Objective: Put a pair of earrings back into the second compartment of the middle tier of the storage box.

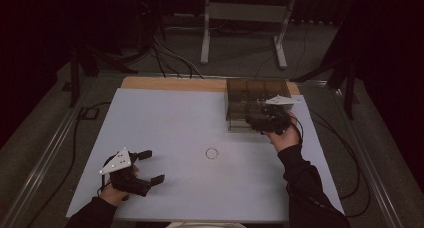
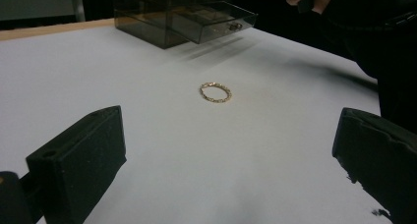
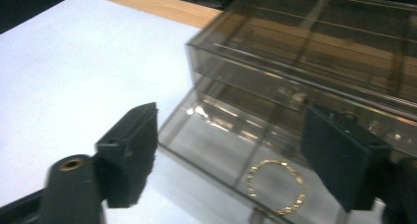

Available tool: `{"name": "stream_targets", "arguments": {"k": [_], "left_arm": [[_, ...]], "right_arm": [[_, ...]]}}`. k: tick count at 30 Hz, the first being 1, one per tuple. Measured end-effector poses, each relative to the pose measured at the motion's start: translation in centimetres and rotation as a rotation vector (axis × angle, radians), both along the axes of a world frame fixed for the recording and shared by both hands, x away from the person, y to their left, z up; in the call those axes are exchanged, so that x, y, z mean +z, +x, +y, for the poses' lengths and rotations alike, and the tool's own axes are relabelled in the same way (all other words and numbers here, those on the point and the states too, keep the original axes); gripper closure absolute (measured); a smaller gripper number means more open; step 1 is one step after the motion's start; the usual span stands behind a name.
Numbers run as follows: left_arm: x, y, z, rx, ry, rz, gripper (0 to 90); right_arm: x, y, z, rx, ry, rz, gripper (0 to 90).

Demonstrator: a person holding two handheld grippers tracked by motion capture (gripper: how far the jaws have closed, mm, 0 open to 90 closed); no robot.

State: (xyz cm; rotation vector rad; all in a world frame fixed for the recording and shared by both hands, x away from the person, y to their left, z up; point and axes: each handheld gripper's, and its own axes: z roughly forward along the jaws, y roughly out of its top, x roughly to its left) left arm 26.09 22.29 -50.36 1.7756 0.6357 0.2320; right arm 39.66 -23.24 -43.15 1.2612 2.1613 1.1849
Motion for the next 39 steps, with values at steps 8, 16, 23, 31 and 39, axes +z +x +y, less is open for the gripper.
{"name": "stream_targets", "arguments": {"k": [8, 16, 23, 31, 39], "left_arm": [[0.0, 0.0, 0.0, 0.000, 0.001, 0.003, 0.5], [0.0, 0.0, 0.0, 0.001, -0.001, 0.000, 0.5], [0.0, 0.0, 0.0, 0.001, -0.001, 0.000, 0.5], [0.0, 0.0, 0.0, -0.001, 0.002, 0.003, 0.5], [0.0, 0.0, 0.1, 0.002, -0.002, 0.004, 0.5]], "right_arm": [[0.7, -1.0, 1.6, 0.093, 0.039, -0.019, 14.5], [1.1, -1.9, 3.1, 0.159, 0.055, -0.010, 6.5], [1.3, -2.9, 4.3, 0.203, 0.066, -0.018, 6.4], [0.5, -3.8, 5.8, 0.257, 0.073, -0.011, 6.4], [-1.7, -4.4, 7.5, 0.295, 0.053, 0.030, 7.2]]}}
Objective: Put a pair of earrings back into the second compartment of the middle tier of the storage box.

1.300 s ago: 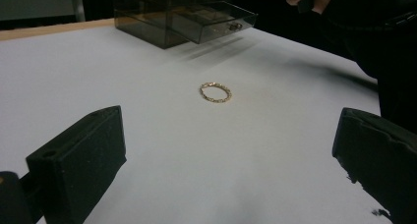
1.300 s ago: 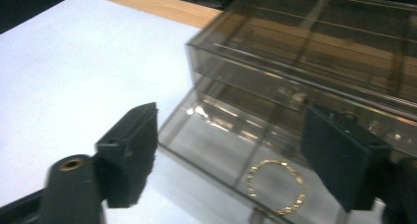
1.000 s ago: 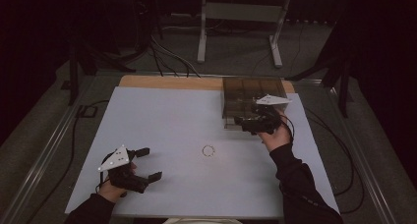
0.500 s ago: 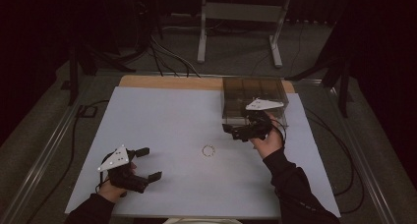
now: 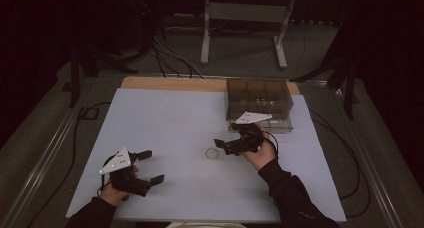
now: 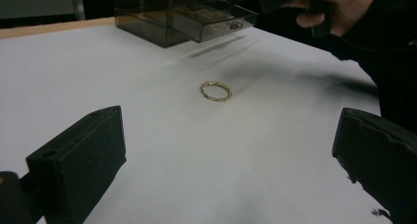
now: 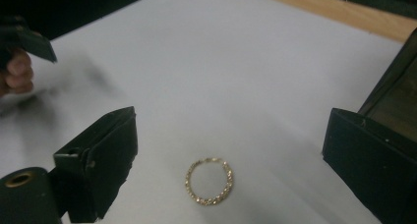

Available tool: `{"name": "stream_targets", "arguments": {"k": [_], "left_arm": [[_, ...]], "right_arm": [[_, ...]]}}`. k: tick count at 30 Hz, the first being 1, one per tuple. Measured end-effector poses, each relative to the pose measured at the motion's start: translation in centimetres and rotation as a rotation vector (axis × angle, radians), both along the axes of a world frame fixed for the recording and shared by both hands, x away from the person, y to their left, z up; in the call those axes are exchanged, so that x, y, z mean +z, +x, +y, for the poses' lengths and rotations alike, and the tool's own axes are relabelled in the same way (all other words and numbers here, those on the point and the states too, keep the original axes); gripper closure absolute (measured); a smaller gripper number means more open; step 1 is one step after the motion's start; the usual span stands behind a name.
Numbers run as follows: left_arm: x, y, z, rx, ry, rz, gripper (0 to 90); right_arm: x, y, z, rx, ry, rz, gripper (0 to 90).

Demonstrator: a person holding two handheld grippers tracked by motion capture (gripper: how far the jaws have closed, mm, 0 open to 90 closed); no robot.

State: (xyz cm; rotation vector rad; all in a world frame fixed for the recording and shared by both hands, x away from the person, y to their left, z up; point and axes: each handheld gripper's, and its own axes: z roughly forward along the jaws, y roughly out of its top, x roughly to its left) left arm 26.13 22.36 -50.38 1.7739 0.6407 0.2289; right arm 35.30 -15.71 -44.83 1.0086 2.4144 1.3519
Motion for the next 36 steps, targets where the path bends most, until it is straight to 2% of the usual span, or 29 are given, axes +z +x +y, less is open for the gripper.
{"name": "stream_targets", "arguments": {"k": [6, 8, 10, 13, 18, 21, 22, 24, 27, 30, 36], "left_arm": [[0.0, 0.0, 0.0, -0.003, 0.002, 0.001, 0.5], [0.0, 0.0, -0.1, -0.004, 0.002, -0.002, 0.5], [0.0, 0.0, -0.1, -0.004, 0.002, 0.003, 0.5], [0.0, 0.0, -0.1, -0.005, 0.003, -0.003, 0.5], [-0.1, 0.1, 0.0, -0.003, 0.000, 0.005, 0.5], [-0.1, 0.0, 0.0, -0.004, 0.004, 0.003, 0.5], [-0.1, 0.0, 0.0, -0.004, 0.004, 0.004, 0.5], [-0.1, 0.0, 0.0, -0.003, 0.002, 0.005, 0.5], [-0.1, 0.0, 0.0, -0.005, 0.003, 0.002, 0.5], [-0.1, 0.1, 0.0, -0.003, -0.001, 0.007, 0.5], [-0.2, 0.1, 0.0, -0.003, 0.002, 0.007, 0.5]], "right_arm": [[-1.6, -0.4, 0.7, 0.014, -0.015, 0.038, 7.3], [-2.5, -0.6, 1.2, 0.017, -0.036, 0.060, 7.7], [-3.2, -0.6, 1.5, 0.008, -0.049, 0.074, 14.5], [-4.1, -0.6, 1.8, 0.006, -0.062, 0.094, 16.3], [-5.3, -0.6, 2.3, -0.011, -0.099, 0.088, 29.7], [-5.9, -0.5, 2.8, -0.024, -0.165, 0.074, 39.7], [-6.1, -0.4, 2.9, -0.027, -0.177, 0.081, 43.7], [-6.2, -0.3, 3.0, -0.029, -0.189, 0.088, 46.2], [-6.8, 0.0, 3.1, -0.048, -0.221, 0.098, 58.9], [-7.0, 0.0, 3.2, -0.050, -0.236, 0.105, 65.2], [-7.0, -0.2, 3.5, -0.038, -0.263, 0.079, 73.5]]}}
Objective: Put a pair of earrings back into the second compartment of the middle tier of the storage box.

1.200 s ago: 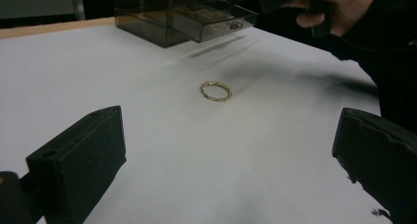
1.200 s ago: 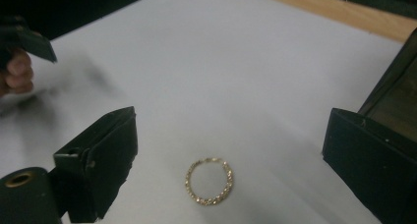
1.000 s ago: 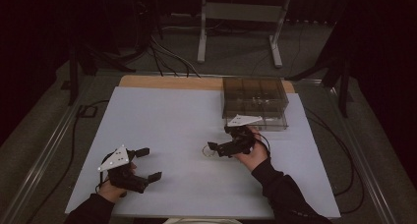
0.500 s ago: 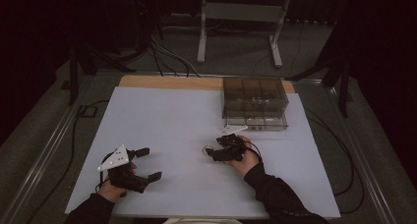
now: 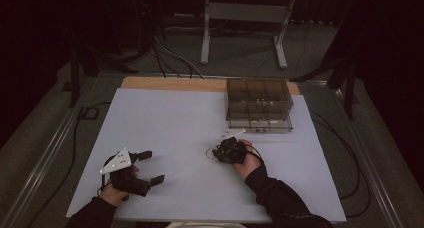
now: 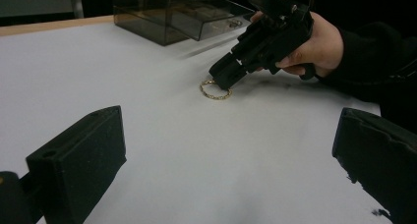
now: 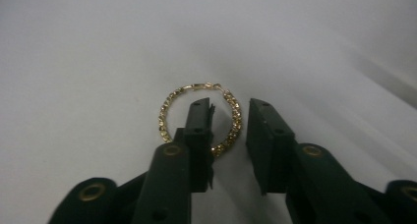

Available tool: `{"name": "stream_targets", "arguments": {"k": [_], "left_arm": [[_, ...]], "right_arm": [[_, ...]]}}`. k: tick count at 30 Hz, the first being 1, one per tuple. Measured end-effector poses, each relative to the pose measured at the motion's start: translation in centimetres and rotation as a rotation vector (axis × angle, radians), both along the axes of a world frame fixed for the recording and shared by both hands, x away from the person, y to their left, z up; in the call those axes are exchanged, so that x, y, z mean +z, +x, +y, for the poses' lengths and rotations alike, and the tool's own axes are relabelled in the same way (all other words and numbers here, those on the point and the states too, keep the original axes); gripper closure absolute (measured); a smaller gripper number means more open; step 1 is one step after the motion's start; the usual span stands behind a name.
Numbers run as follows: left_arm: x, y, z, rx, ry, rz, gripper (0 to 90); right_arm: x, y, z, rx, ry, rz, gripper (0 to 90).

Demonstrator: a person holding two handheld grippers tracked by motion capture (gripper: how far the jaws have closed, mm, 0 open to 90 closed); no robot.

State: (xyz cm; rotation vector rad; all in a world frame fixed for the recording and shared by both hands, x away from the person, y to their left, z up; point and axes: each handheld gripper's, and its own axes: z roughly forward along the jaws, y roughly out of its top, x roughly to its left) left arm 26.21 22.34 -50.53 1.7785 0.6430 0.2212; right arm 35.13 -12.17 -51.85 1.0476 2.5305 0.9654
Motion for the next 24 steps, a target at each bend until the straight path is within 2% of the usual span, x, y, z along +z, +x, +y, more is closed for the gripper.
{"name": "stream_targets", "arguments": {"k": [1, 5, 17, 24], "left_arm": [[0.0, 0.0, 0.0, -0.001, 0.001, -0.003, 0.5], [0.0, 0.0, 0.0, -0.002, 0.000, 0.001, 0.5], [0.0, -0.1, -0.1, -0.004, 0.002, -0.002, 0.5], [0.1, -0.1, -0.1, -0.004, 0.001, -0.002, 0.5]], "right_arm": [[0.1, 0.0, 0.1, -0.003, -0.012, -0.003, 78.6], [0.1, -0.1, 0.2, 0.004, -0.018, 0.004, 85.7], [0.2, -0.3, 0.2, -0.005, -0.007, -0.022, 87.3], [1.3, -0.5, -0.2, 0.001, 0.021, -0.027, 87.3]]}}
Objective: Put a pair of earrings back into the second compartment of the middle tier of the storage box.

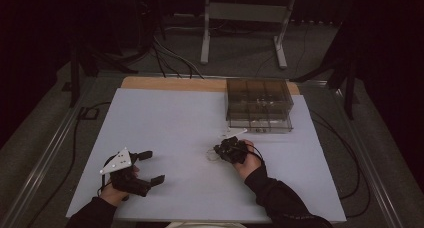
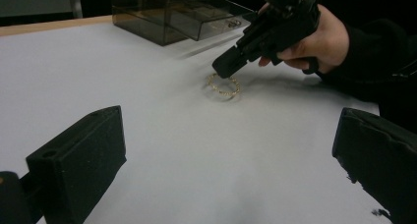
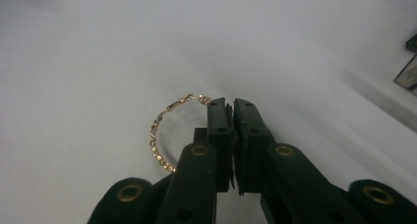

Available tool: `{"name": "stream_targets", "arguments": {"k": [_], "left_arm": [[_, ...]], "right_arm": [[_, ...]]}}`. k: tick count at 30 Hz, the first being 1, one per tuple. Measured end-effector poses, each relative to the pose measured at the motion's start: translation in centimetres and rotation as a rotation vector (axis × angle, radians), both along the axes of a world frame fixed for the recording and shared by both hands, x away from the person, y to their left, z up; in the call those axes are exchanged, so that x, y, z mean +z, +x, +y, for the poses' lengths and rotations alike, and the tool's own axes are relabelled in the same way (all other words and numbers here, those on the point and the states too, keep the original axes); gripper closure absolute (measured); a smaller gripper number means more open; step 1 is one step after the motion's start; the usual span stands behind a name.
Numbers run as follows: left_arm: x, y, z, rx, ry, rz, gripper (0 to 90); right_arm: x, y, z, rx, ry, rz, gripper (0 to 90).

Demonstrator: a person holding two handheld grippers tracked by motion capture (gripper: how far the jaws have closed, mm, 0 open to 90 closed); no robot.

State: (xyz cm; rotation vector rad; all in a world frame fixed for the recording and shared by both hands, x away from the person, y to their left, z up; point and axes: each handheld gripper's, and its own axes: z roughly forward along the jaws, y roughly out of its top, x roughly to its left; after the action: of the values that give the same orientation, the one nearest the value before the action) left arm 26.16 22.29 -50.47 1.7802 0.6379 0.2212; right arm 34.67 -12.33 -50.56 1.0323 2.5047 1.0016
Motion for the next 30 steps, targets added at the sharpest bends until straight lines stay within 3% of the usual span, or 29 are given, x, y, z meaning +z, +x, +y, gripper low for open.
{"name": "stream_targets", "arguments": {"k": [15, 30], "left_arm": [[0.0, 0.0, 0.0, -0.001, 0.003, -0.003, 0.5], [0.0, 0.0, 0.0, 0.001, 0.003, -0.001, 0.5]], "right_arm": [[2.7, -0.1, -0.9, 0.014, 0.046, -0.022, 87.2], [4.6, 0.3, -3.1, -0.032, 0.078, -0.040, 87.2]]}}
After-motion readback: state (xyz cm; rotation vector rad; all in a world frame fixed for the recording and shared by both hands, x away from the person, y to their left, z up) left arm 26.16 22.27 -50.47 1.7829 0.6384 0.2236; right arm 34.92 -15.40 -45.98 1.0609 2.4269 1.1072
